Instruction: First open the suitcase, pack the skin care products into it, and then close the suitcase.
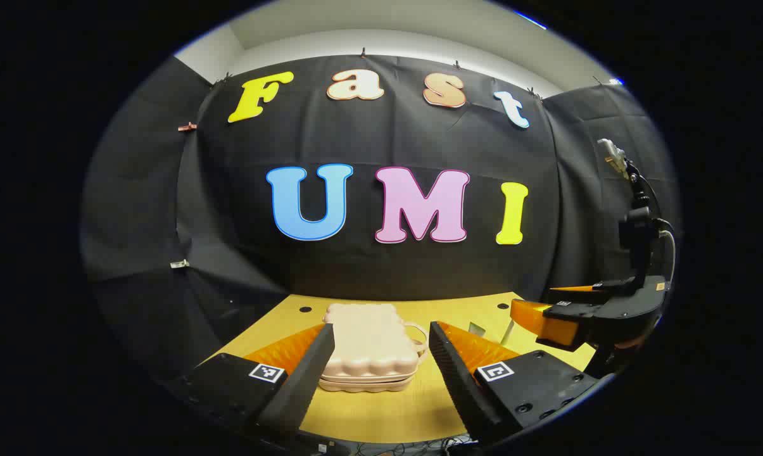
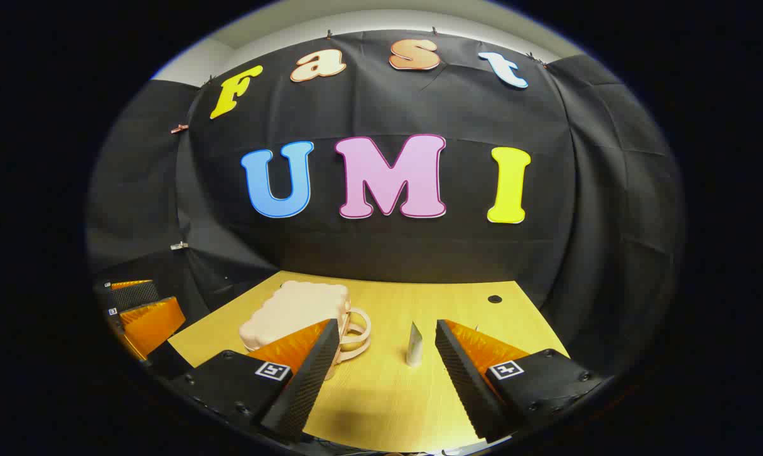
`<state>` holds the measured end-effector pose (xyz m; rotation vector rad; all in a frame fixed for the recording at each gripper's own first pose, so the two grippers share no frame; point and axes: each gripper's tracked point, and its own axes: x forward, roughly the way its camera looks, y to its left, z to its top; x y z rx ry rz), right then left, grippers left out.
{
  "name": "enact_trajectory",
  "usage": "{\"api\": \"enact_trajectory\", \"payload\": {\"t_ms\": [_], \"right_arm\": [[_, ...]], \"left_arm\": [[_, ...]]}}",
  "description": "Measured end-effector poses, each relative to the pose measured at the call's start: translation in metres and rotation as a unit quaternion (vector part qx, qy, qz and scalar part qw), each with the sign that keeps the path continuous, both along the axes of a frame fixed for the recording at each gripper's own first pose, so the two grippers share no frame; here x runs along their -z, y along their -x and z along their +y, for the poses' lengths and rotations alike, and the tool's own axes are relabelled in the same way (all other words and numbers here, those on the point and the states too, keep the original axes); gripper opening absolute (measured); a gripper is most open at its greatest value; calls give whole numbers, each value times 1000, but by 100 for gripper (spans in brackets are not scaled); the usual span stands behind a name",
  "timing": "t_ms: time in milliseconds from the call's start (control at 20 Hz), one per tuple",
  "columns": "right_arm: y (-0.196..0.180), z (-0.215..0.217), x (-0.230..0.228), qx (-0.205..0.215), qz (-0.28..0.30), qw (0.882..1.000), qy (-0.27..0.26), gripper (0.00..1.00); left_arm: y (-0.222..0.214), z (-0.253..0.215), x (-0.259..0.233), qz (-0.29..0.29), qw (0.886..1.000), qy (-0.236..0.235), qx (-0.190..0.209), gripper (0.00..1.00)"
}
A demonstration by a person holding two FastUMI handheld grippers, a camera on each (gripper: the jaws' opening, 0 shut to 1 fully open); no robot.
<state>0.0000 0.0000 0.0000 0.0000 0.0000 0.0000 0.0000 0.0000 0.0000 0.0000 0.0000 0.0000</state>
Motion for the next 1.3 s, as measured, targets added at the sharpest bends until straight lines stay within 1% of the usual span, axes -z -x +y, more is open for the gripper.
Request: {"api": "enact_trajectory", "payload": {"t_ms": [450, 700, 850, 1000, 1200, 1300], "right_arm": [[1, -12, 7, 15, 6, 1000, -5, 97], [-1, -23, 0, 29, -5, 1000, -11, 98], [-3, -39, -9, 44, -16, 999, -12, 97], [-8, -58, -19, 60, -23, 998, -5, 97], [-24, -85, -30, 68, -29, 997, 8, 97], [-35, -99, -35, 67, -29, 997, 10, 97]], "left_arm": [[-4, 5, 8, 10, 1000, 20, -1, 95], [-17, 6, 13, 20, 999, 30, 3, 94], [-34, 0, 12, 25, 999, 45, 14, 95], [-60, -15, 9, 35, 997, 52, 35, 96], [-110, -49, 5, 56, 995, 49, 70, 96], [-141, -73, 8, 71, 992, 56, 92, 96]]}}
